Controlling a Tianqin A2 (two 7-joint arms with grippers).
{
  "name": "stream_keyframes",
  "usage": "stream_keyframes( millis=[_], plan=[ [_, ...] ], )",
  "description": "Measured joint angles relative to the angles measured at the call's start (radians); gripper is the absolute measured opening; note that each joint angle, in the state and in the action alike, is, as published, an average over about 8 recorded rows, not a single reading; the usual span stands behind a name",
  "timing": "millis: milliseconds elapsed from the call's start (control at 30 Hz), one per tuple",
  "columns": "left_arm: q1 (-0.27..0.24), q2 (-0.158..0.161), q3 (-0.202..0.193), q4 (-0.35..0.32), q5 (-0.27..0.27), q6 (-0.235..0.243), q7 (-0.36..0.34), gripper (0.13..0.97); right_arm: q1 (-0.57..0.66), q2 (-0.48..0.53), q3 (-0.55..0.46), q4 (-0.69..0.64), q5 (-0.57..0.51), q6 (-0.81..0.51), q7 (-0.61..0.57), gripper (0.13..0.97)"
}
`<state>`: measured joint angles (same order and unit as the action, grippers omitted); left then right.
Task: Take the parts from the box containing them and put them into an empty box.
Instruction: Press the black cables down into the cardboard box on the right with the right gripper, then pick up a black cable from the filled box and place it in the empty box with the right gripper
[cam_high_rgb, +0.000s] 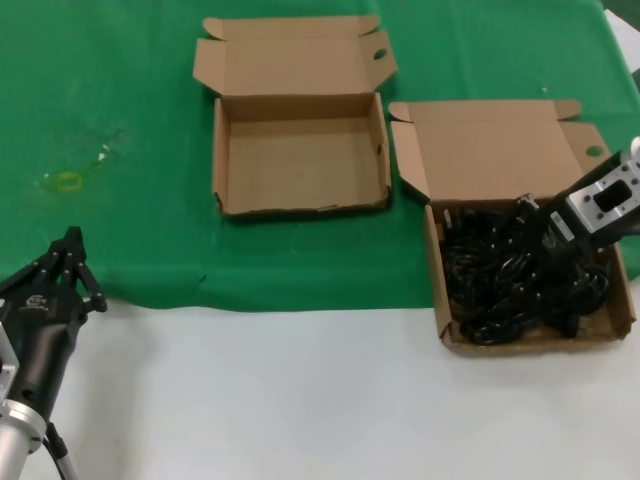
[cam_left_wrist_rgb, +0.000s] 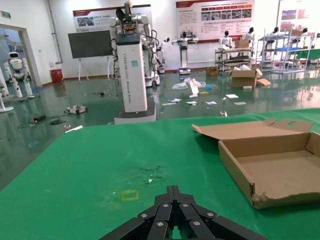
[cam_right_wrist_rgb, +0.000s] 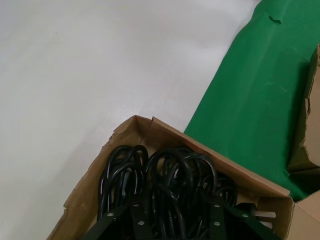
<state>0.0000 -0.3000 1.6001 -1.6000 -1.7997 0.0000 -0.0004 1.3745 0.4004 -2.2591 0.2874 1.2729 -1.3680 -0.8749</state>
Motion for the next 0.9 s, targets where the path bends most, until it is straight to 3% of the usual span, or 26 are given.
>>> stream_keyframes(
  millis=[367,667,900],
  plan=[
    [0.0,0.0,0.0,0.0,0.0,0.0,0.0,0.144,-0.052,0.045,0.007,0.145,0.01,-0.034,0.097,0.264],
    [0.0,0.0,0.0,0.0,0.0,0.0,0.0,0.144,-0.111,0.135,0.024,0.418,0.042,-0.117,0.334,0.22],
    [0.0,0.0,0.0,0.0,0.0,0.0,0.0,0.144,-0.105,0.171,0.036,0.53,0.057,-0.154,0.46,0.19]
  ],
)
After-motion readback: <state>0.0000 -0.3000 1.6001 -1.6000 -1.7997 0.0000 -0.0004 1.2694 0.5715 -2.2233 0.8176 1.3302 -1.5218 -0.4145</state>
